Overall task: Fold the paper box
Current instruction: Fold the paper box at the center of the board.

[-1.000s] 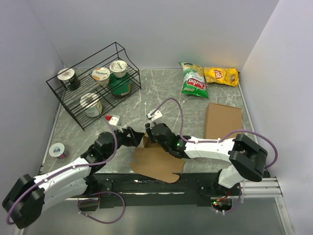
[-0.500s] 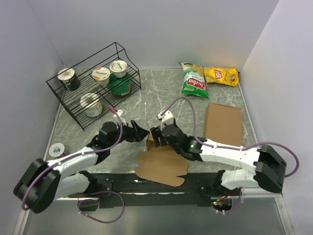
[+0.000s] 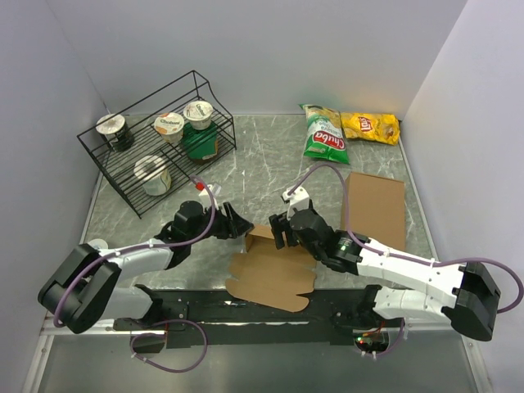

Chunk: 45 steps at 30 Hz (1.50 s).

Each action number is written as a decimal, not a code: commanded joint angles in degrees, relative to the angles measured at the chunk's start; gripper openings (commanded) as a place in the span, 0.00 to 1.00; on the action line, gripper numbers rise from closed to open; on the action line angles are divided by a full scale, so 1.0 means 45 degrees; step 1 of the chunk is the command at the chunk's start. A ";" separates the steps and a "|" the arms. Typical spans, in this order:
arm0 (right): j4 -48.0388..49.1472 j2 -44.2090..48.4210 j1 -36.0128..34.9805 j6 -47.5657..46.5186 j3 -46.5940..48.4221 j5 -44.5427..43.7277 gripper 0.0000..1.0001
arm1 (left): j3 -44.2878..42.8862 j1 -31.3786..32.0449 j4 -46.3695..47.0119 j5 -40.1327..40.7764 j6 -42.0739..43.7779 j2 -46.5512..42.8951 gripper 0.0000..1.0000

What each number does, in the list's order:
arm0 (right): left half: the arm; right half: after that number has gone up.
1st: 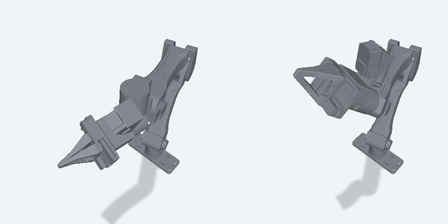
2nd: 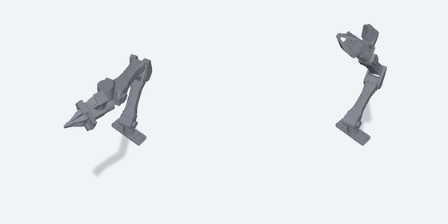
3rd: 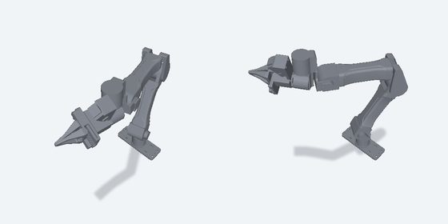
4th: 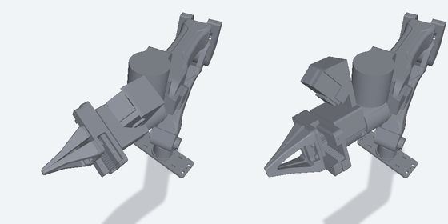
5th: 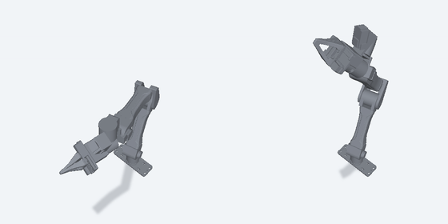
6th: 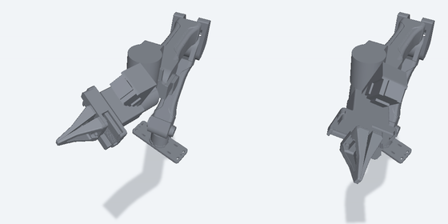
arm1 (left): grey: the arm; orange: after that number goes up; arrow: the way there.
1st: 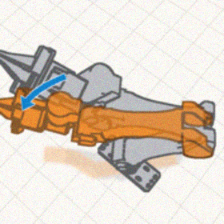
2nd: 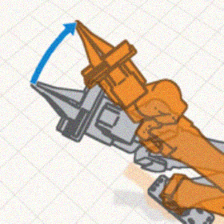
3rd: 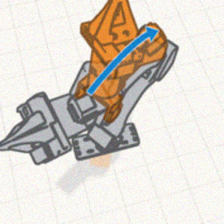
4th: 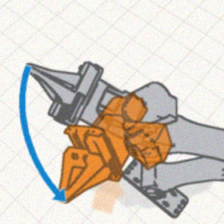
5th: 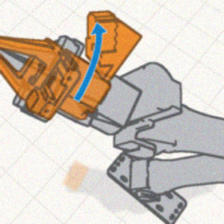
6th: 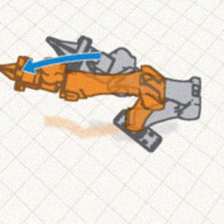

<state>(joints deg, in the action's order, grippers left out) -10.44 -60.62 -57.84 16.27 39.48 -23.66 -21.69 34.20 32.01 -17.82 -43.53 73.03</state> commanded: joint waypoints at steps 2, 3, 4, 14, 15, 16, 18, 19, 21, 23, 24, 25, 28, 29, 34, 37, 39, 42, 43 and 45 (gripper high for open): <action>-0.0239 0.0210 0.0081 0.0173 -0.0141 0.0062 0.81 | -0.0024 -0.0040 0.0894 -0.0472 -0.0347 0.0117 0.61; -0.0220 0.0171 0.0100 0.0192 -0.0122 0.0101 0.81 | 0.0016 -0.0040 0.0914 -0.0492 -0.0327 0.0156 0.60; -0.0181 0.0151 0.0100 0.0192 -0.0161 0.0140 0.81 | 0.0055 -0.0040 0.0972 -0.0589 -0.0308 0.0176 0.57; -0.0161 -0.0181 0.0100 0.0115 -0.0044 0.0063 0.81 | 0.0563 -0.0040 0.1442 -0.1078 -0.0074 0.0918 0.37; -0.0123 -0.0201 0.0081 0.0114 -0.0044 0.0062 0.81 | 0.0582 -0.0040 0.1345 -0.1136 -0.0035 0.0957 0.36; -0.0103 -0.0201 0.0100 0.0134 -0.0044 0.0082 0.81 | 0.0582 -0.0040 0.1266 -0.1175 0.0024 0.0977 0.36; -0.0083 -0.0298 0.0100 0.0153 -0.0044 0.0160 0.81 | 0.0621 -0.0021 0.1149 -0.1234 0.0199 0.1035 0.33; -0.0044 -0.0337 0.0100 0.0173 -0.0083 0.0179 0.81 | 0.0660 -0.0021 0.0936 -0.1196 0.0258 0.1055 0.32; -0.0005 -0.0357 0.0120 0.0076 -0.0122 0.0354 0.81 | 0.0738 -0.0021 0.0798 -0.1118 0.0473 0.1055 0.32; 0.0209 -0.0318 0.0100 -0.0061 -0.0239 0.0530 0.81 | 0.0875 -0.0001 0.0486 -0.0981 0.0745 0.1036 0.32; 0.0287 -0.0337 0.0100 -0.0197 -0.0239 0.0763 0.81 | 0.0914 -0.0001 0.0349 -0.0903 0.0844 0.1036 0.31; 0.0365 -0.0337 0.0081 -0.0275 -0.0220 0.0862 0.80 | 0.0972 -0.0001 0.0251 -0.0786 0.0941 0.1036 0.31; 0.0405 -0.0435 0.0081 -0.0432 -0.0064 0.1175 0.79 | 0.1167 0.0155 0.0035 -0.0474 0.1196 0.1075 0.30; 0.0405 -0.0493 0.0100 -0.0452 -0.0025 0.1234 0.79 | 0.1188 0.0271 0.0016 -0.0376 0.1293 0.1133 0.31; 0.0561 -0.0708 0.0081 -0.0569 0.0054 0.1507 0.77 | 0.1052 0.0857 -0.0432 0.0580 0.1509 0.1640 0.29; 0.0562 -0.0806 0.0081 -0.0628 0.0073 0.1605 0.76 | 0.1031 0.1229 -0.0551 0.1244 0.1315 0.1934 0.28; 0.0523 -0.0826 0.0081 -0.0589 0.0054 0.1567 0.76 | 0.1032 0.1327 -0.0706 0.1713 0.1255 0.1915 0.27; 0.0542 -0.0709 0.0100 -0.0550 -0.0063 0.1489 0.75 | 0.1090 0.1405 -0.1039 0.2337 0.1235 0.1739 0.23; 0.0561 -0.0689 0.0100 -0.0550 -0.0102 0.1450 0.75 | 0.1187 0.1424 -0.1078 0.2417 0.1255 0.1681 0.22; 0.0542 -0.0670 0.0100 -0.0491 -0.0141 0.1294 0.75 | 0.1227 0.1561 -0.1175 0.2767 0.1313 0.1680 0.21</action>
<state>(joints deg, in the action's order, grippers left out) -9.87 -64.12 -57.71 14.04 38.89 -16.67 -19.92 40.05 43.99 -11.53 -41.08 77.82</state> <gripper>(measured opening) 0.752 0.273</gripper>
